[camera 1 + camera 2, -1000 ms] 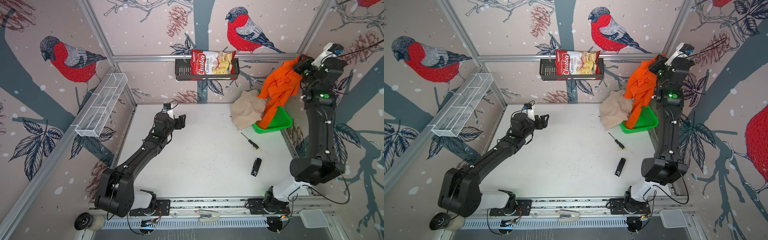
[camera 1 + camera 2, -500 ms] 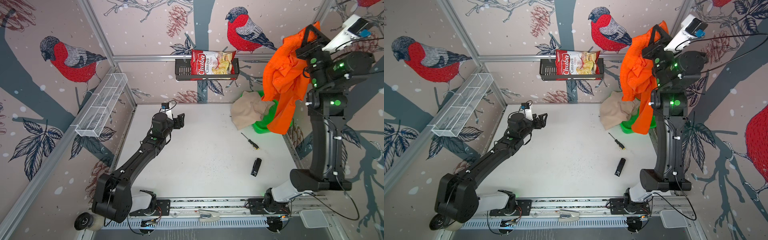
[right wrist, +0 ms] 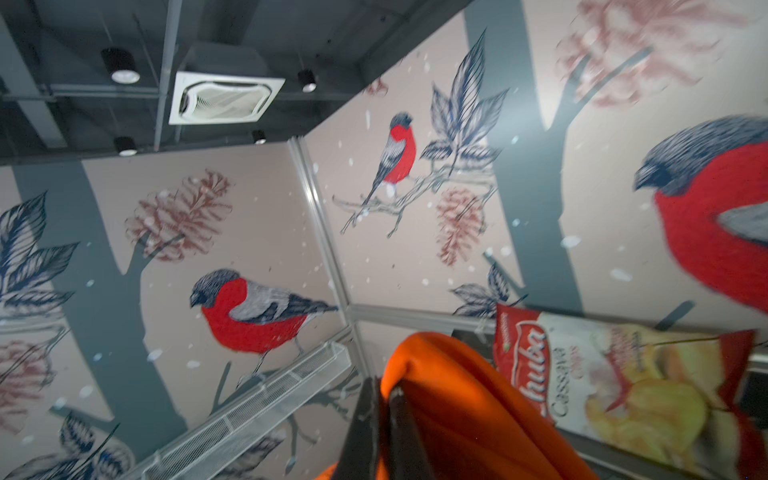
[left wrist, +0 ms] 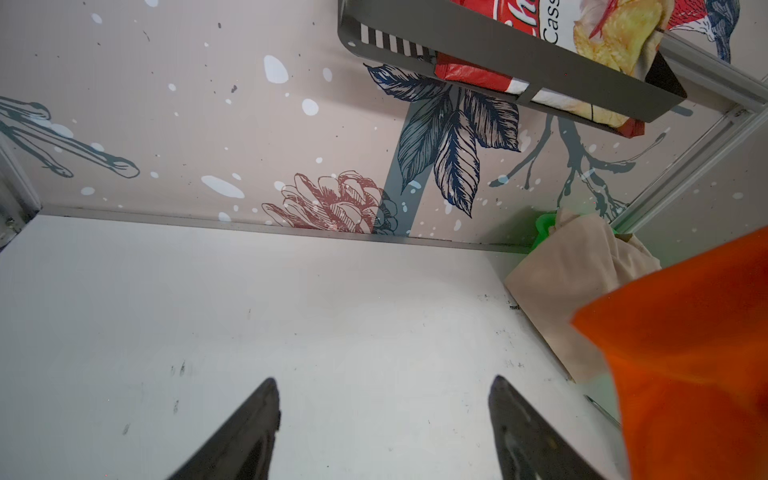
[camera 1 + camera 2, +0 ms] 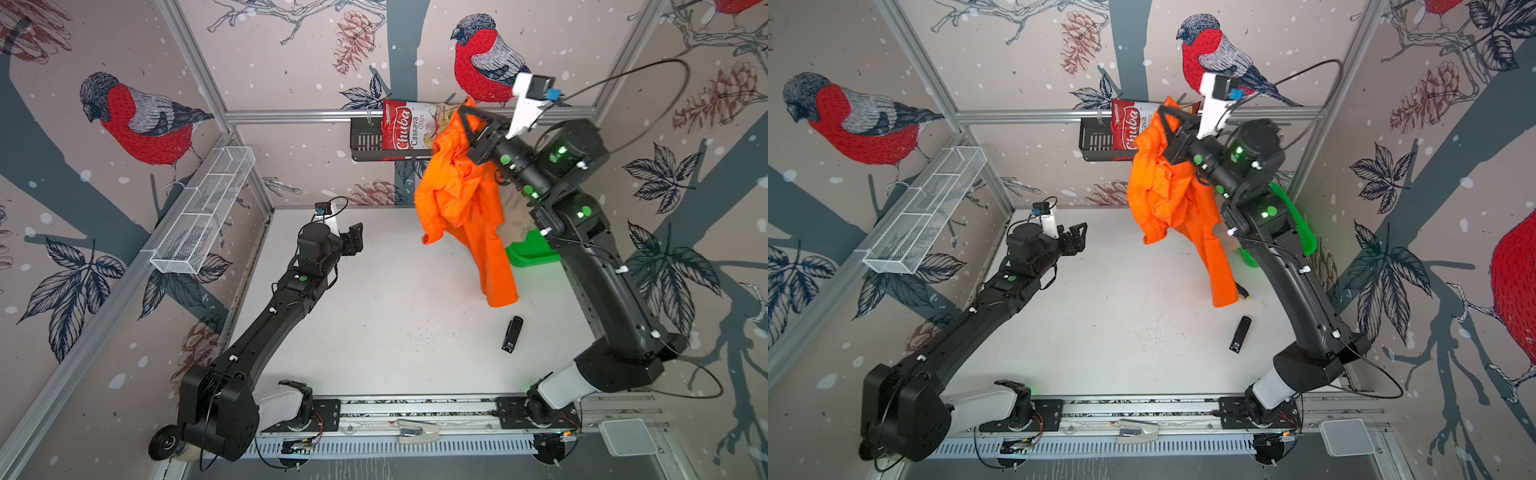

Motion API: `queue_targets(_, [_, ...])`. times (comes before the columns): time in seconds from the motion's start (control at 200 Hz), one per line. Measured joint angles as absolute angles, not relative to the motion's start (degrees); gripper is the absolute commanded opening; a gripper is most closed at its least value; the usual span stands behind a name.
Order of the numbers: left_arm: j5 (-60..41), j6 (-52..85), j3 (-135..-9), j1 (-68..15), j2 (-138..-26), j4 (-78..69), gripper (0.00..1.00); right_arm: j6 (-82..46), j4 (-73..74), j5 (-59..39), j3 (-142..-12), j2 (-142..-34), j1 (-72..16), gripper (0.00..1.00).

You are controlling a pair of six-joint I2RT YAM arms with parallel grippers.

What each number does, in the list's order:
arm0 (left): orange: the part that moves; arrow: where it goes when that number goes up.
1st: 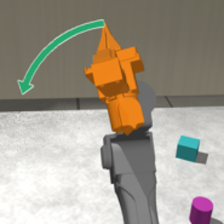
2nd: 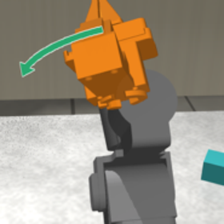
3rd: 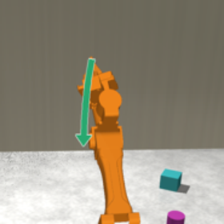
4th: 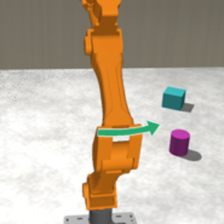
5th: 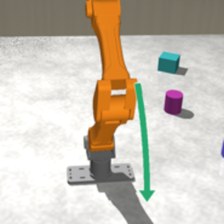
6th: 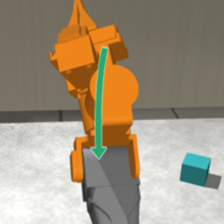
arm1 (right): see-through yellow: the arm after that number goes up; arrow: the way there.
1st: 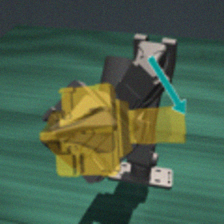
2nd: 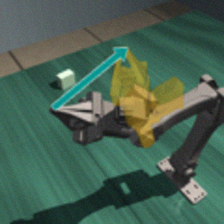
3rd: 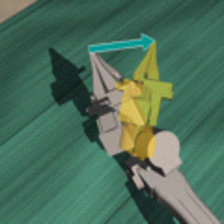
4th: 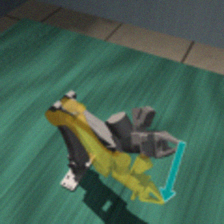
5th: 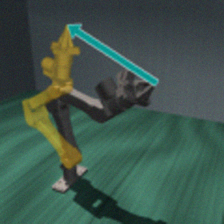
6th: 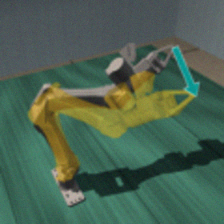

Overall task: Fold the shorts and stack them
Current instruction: 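Lift the orange shorts high out of the basket with the right gripper, then lower the shorts onto the table center and open the right gripper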

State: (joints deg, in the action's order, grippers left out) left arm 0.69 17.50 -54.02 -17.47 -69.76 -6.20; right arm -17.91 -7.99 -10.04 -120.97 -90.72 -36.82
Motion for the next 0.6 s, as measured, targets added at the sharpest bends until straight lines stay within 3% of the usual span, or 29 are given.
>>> queue_targets(0.08, [1.78, 17.34, -53.98, -17.47, -68.82, -5.34, 0.78, -17.91, -8.16, -10.04, -118.91, -91.72, -38.48, 0.03])
queue_targets(0.135, [3.03, 17.06, -53.91, -17.47, -68.45, -4.78, 0.78, -18.17, -8.1, -8.47, -115.96, -91.83, -38.68, 0.18])
queue_targets(0.21, [4.97, 17.06, -53.91, -17.47, -68.36, -3.03, 0.78, -20.05, -6.59, -5.72, -109.43, -91.48, -38.7, 0.5])
queue_targets(0.27, [6.55, 17.08, -53.91, -17.45, -68.36, -0.95, 0.79, -20.6, -6.79, -3.51, -104.79, -91.72, -38.57, 0.64])
queue_targets(0.385, [7.75, 16.91, -52.9, -17.45, -68.1, 0.86, 0.79, -21.69, -10.11, -0.58, -100.29, -93.3, -37.28, 0.74])
queue_targets(0.6, [3.01, 16.69, -48.75, -17.45, -68.84, -0.3, 0.78, -24.08, -15.53, 1.02, -87.88, -91.0, -31.33, 0.82])
